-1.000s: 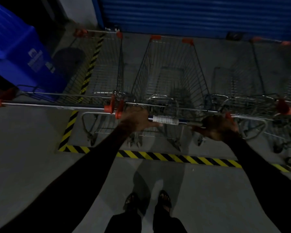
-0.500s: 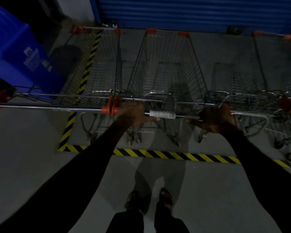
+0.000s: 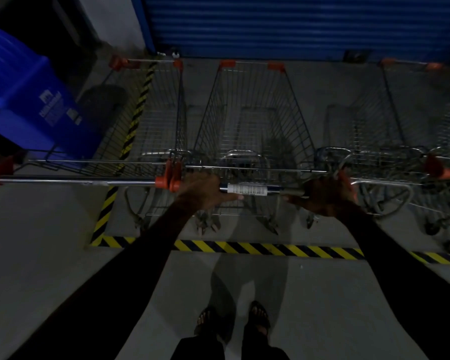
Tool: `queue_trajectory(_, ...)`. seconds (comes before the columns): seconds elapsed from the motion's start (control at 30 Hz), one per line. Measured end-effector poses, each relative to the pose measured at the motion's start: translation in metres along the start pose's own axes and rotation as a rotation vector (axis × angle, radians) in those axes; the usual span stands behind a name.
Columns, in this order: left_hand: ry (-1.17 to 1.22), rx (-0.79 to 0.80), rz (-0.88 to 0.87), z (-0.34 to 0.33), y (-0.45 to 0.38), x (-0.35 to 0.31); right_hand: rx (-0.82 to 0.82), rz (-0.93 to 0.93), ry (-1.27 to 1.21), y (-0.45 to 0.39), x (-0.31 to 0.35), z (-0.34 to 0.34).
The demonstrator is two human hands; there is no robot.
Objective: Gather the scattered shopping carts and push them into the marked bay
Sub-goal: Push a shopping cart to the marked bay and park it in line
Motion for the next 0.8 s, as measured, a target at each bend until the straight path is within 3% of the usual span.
queue_trajectory(0.3,-0.008,-0.039,0.006,-0.003,0.000,0.002,-0.017,0.004,-0.061,-0.007,-0.008,-0.018)
queue_trajectory(0.57,0.148,-0.132,-0.038,0.009,0.015,-0.003,0.007,0.029,-0.131,-0.014,-0.009,-0.012)
queue_trajectory(0.7,0.260,-0.212,-0.122,0.022,0.024,-0.012,-0.141,0.035,-0.327,-0.011,-0.014,-0.002)
queue_trajectory(0.8,0.198,-0.353,-0.151,0.031,0.034,-0.017,-0.337,0.012,-0.393,0.003,-0.012,0.008)
Point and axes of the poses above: each hand's wrist, its own y-axis away from the middle knuckle, its own z-axis out of the back of the hand, x = y × z, the point moved 6 cm from there along -y, towards the middle knuckle, and after that the axes turned 1 degree about z, right-handed, at the moved point
